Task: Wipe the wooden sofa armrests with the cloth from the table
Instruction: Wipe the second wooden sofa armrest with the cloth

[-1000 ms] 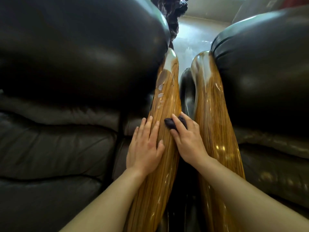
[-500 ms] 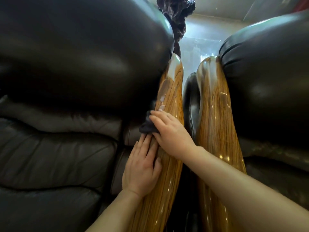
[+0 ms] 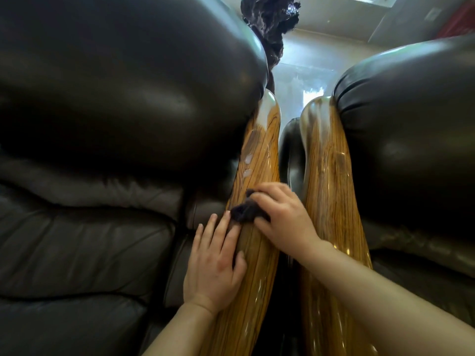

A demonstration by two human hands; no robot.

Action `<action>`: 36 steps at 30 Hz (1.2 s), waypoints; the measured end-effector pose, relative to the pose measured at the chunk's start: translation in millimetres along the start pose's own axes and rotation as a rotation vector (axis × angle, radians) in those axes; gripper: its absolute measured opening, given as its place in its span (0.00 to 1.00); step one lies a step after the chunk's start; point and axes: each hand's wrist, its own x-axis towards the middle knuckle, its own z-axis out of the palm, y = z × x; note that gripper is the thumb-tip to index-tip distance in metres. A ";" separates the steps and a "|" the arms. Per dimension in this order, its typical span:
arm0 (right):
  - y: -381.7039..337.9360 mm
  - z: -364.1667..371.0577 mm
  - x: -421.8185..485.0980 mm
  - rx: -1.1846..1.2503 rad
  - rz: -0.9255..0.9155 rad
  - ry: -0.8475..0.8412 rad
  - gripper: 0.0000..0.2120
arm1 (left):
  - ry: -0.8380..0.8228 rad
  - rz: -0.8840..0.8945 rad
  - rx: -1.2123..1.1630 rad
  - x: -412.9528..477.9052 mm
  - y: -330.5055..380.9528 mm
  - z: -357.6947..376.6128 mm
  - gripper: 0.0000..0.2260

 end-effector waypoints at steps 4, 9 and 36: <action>-9.7 4.4 19.2 0.092 0.226 0.048 0.16 | 0.008 0.012 0.002 -1.5 0.7 0.2 0.25; 11.7 -2.2 -7.3 0.061 -0.042 -0.073 0.20 | -0.005 0.141 0.055 -2.2 1.2 2.4 0.28; 2.3 -17.0 66.2 0.182 0.075 -0.003 0.21 | 0.004 0.174 0.011 -7.3 -1.3 4.4 0.25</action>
